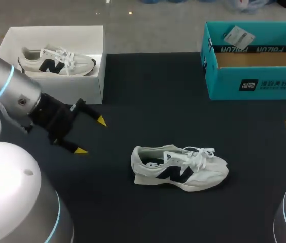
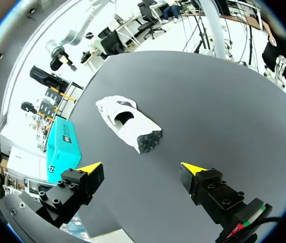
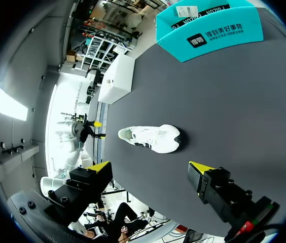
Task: Take the shoe out of the shoebox, open the shoe tongue, remove and reinsert the insole, then place the shoe into the shoebox
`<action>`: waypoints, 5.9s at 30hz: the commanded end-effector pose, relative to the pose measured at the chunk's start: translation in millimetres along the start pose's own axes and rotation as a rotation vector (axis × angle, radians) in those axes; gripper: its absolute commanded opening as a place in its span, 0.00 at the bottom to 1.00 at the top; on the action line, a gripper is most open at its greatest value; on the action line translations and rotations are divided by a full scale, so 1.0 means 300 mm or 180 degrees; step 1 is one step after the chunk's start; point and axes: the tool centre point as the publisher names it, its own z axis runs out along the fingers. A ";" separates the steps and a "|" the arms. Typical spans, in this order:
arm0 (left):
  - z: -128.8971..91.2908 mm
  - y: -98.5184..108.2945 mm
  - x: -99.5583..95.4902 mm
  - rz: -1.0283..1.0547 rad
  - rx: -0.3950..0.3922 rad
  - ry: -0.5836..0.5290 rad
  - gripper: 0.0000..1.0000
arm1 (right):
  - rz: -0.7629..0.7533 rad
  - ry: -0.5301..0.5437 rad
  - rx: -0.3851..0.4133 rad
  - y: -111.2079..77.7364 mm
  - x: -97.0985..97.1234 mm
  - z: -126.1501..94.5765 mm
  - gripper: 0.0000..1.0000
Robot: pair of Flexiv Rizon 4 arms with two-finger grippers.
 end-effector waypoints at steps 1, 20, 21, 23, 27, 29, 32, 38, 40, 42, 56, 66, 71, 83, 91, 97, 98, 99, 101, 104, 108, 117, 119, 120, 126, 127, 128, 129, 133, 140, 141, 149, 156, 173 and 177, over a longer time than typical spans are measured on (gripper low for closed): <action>0.027 -0.005 -0.001 -0.0620 0.0568 -0.1192 1.00 | 0.0001 -0.0008 -0.0007 -0.005 0.001 0.001 1.00; -0.033 -0.072 -0.068 -0.0358 0.0676 -0.0989 1.00 | 0.0001 -0.0008 -0.0007 -0.005 0.001 0.001 1.00; -0.033 -0.072 -0.068 -0.0358 0.0676 -0.0989 1.00 | 0.0001 -0.0008 -0.0007 -0.005 0.001 0.001 1.00; -0.033 -0.072 -0.068 -0.0358 0.0676 -0.0989 1.00 | 0.0001 -0.0008 -0.0007 -0.005 0.001 0.001 1.00; -0.033 -0.072 -0.068 -0.0358 0.0676 -0.0989 1.00 | 0.0001 -0.0008 -0.0007 -0.005 0.001 0.001 1.00; -0.033 -0.072 -0.068 -0.0358 0.0676 -0.0989 1.00 | 0.0001 -0.0008 -0.0007 -0.005 0.001 0.001 1.00; -0.033 -0.072 -0.068 -0.0358 0.0676 -0.0989 1.00 | 0.0001 -0.0008 -0.0007 -0.005 0.001 0.001 1.00; -0.033 -0.072 -0.068 -0.0358 0.0676 -0.0989 1.00 | 0.0001 -0.0008 -0.0007 -0.005 0.001 0.001 1.00; -0.046 -0.071 -0.080 -0.0601 0.0777 -0.1018 1.00 | 0.0001 -0.0008 -0.0007 -0.005 0.001 0.001 1.00; -0.058 -0.070 -0.090 -0.0821 0.0877 -0.0998 1.00 | 0.0001 -0.0008 -0.0007 -0.005 0.001 0.001 1.00; -0.014 -0.083 -0.046 -0.2277 0.1456 -0.0243 1.00 | 0.0001 -0.0008 -0.0007 -0.005 0.001 0.001 1.00; 0.087 -0.117 0.009 -0.2710 0.1270 -0.0407 1.00 | 0.0001 -0.0008 -0.0007 -0.005 0.001 0.001 1.00; 0.137 -0.108 0.037 -0.2892 0.1292 -0.0590 1.00 | 0.0001 -0.0008 -0.0007 -0.005 0.001 0.001 1.00; 0.262 -0.070 0.097 -0.3020 0.1471 -0.0566 1.00 | 0.0001 -0.0008 -0.0007 -0.005 0.001 0.001 1.00; 0.340 -0.038 0.098 -0.3085 0.1473 -0.0576 1.00 | 0.0001 -0.0008 -0.0007 -0.005 0.001 0.001 1.00; 0.413 -0.037 0.091 -0.3104 0.1418 -0.0457 1.00 | 0.0001 -0.0008 -0.0007 -0.005 0.001 0.001 1.00; 0.426 -0.036 0.090 -0.3112 0.1421 -0.0423 1.00 | 0.0001 -0.0008 -0.0007 -0.005 0.001 0.001 1.00; 0.436 -0.035 0.089 -0.3123 0.1415 -0.0413 1.00 | 0.0001 -0.0008 -0.0007 -0.005 0.001 0.001 1.00; 0.455 -0.035 0.084 -0.3169 0.1425 -0.0400 1.00 | 0.0001 -0.0008 -0.0007 -0.005 0.001 0.001 1.00; 0.489 -0.040 0.079 -0.3208 0.1409 -0.0327 1.00 | 0.0001 -0.0008 -0.0007 -0.005 0.001 0.001 1.00; 0.540 -0.057 0.078 -0.3204 0.1430 -0.0278 1.00 | 0.0001 -0.0008 -0.0007 -0.005 0.001 0.001 1.00; 0.610 -0.087 0.091 -0.3211 0.1498 -0.0260 1.00 | 0.0001 -0.0008 -0.0007 -0.005 0.001 0.001 1.00; 0.626 -0.090 0.092 -0.3144 0.1508 -0.0301 1.00 | 0.0001 -0.0008 -0.0007 -0.005 0.001 0.001 1.00; 0.635 -0.088 0.091 -0.3110 0.1537 -0.0331 1.00 | 0.0001 -0.0008 -0.0007 -0.005 0.001 0.001 1.00; 0.664 -0.077 0.084 -0.3069 0.1486 -0.0357 1.00 | 0.0001 -0.0008 -0.0007 -0.005 0.001 0.001 1.00; 0.666 -0.076 0.083 -0.3069 0.1474 -0.0358 1.00 | 0.0001 -0.0008 -0.0007 -0.005 0.001 0.001 1.00; 0.668 -0.071 0.084 -0.3069 0.1455 -0.0363 1.00 | 0.0001 -0.0008 -0.0007 -0.005 0.001 0.001 1.00; 0.668 -0.067 0.085 -0.3079 0.1438 -0.0373 1.00 | 0.0001 -0.0008 -0.0007 -0.005 0.001 0.001 1.00; 0.663 -0.056 0.086 -0.3094 0.1418 -0.0428 1.00 | 0.0001 -0.0008 -0.0007 -0.005 0.001 0.001 1.00; 0.655 -0.057 0.073 -0.3105 0.1466 -0.0492 1.00 | 0.0001 -0.0008 -0.0007 -0.005 0.001 0.001 1.00; 0.658 -0.057 0.070 -0.3103 0.1468 -0.0491 1.00 | 0.0001 -0.0008 -0.0007 -0.005 0.001 0.001 1.00; 0.670 -0.069 0.047 -0.3027 0.1521 -0.0458 1.00 | 0.0001 -0.0008 -0.0007 -0.005 0.001 0.001 1.00; 0.686 -0.064 0.057 -0.3042 0.1539 -0.0441 0.93 | 0.0001 -0.0008 -0.0007 -0.005 0.001 0.001 1.00; 0.623 -0.059 0.093 -0.3069 0.1477 -0.0527 0.00 | 0.0001 -0.0008 -0.0007 -0.005 0.001 0.001 1.00; 0.623 -0.052 0.107 -0.3101 0.1483 -0.0482 0.00 | 0.0001 -0.0008 -0.0007 -0.005 0.001 0.001 1.00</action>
